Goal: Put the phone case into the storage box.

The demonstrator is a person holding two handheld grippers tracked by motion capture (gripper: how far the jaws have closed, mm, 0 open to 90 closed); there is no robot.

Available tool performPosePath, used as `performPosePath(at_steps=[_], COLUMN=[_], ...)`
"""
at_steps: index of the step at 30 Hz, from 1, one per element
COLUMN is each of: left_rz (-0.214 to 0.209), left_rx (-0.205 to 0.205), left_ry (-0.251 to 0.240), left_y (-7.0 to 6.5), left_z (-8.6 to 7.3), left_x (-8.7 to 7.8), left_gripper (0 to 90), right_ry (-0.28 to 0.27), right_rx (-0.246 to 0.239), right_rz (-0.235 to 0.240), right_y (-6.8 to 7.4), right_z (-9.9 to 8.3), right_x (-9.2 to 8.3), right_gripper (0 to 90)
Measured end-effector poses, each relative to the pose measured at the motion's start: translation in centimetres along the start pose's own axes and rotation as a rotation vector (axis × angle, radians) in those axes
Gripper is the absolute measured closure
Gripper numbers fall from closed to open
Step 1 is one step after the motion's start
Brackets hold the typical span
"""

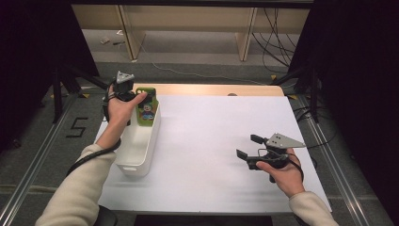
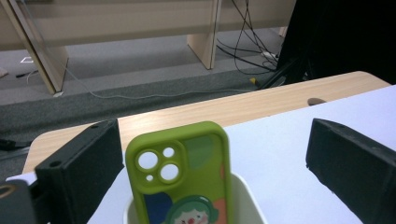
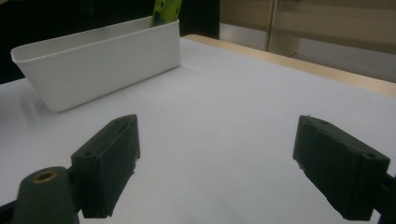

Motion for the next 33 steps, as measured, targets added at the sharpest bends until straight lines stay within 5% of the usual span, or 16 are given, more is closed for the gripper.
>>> performPosePath(at_steps=[21,33], left_rz=[-0.149,-0.231], left_rx=[0.045,0.088], left_ry=[-0.048,-0.062], left_y=[-3.7,-6.5], left_z=[-3.8,-5.4], left_x=[-8.4,-10.2], left_gripper=[9.2,10.5], right_ry=[0.003,-0.008], right_rx=[0.001,0.000], right_rz=[-0.006,-0.006], right_y=[0.0,0.0], right_z=[0.0,0.1], right_x=[0.0,-0.1], right_gripper=[15.9,15.8])
Point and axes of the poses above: each handheld gripper's, and its own axes: x roughly forward along the jaws, z roughly out of its top, y roughly to its left, the point moved 4 cm from there along x, roughly forward along the jaws, and after that the axes turned 9 degrees about z, right-handed, at the moved point
